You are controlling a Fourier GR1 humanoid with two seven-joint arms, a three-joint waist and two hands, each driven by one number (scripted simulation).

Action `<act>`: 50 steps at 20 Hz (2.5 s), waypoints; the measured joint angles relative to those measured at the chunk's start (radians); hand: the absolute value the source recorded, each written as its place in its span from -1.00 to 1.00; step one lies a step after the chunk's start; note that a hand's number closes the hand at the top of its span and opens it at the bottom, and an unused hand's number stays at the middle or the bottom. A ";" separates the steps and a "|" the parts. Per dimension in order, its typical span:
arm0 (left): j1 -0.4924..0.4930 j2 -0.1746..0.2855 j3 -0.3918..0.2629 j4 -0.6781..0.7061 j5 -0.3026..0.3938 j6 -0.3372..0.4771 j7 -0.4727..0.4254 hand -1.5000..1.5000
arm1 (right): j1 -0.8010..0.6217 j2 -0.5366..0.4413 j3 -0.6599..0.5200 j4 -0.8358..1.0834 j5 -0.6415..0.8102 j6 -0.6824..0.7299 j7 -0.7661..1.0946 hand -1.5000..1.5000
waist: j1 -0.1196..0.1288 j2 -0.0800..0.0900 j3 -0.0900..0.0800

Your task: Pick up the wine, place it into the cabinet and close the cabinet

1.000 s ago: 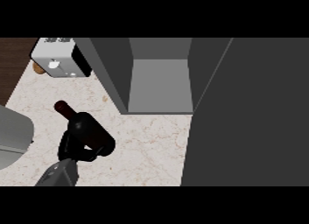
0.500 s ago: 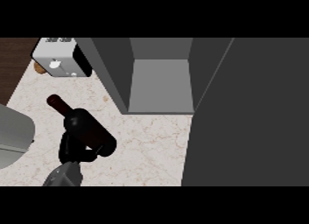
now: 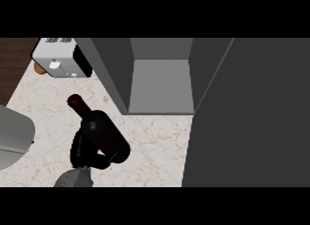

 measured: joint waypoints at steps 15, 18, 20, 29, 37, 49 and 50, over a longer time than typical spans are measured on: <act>0.063 -0.006 -0.395 -0.305 0.215 0.423 0.120 1.00 | -0.014 0.003 -0.016 0.017 -0.025 0.008 -0.002 -1.00 | -0.006 0.003 -0.001; 0.029 -0.006 -0.431 -0.261 0.266 0.470 0.092 1.00 | -0.027 0.005 -0.012 0.019 -0.023 0.002 0.006 -1.00 | -0.007 0.004 -0.001; 0.025 -0.006 -0.465 -0.249 0.295 0.495 0.070 1.00 | -0.022 -0.006 -0.027 0.016 -0.028 0.012 0.015 -1.00 | -0.008 0.004 -0.001; -0.120 -0.006 -0.521 -0.041 0.430 0.520 -0.061 1.00 | -0.030 -0.012 -0.056 0.041 -0.050 0.032 -0.001 -1.00 | -0.013 0.005 -0.001; -0.262 -0.006 -0.579 0.096 0.549 0.546 -0.151 1.00 | -0.015 0.002 -0.035 0.045 -0.053 0.031 -0.019 -1.00 | -0.015 0.006 -0.001; -0.503 -0.006 -0.522 0.316 0.682 0.529 -0.150 1.00 | -0.023 0.007 -0.027 0.050 -0.049 0.024 -0.026 -1.00 | -0.022 0.008 -0.001; -0.523 -0.007 -0.511 0.347 0.688 0.517 -0.151 1.00 | -0.004 0.011 -0.021 0.048 -0.050 0.031 -0.039 -1.00 | -0.024 0.008 -0.001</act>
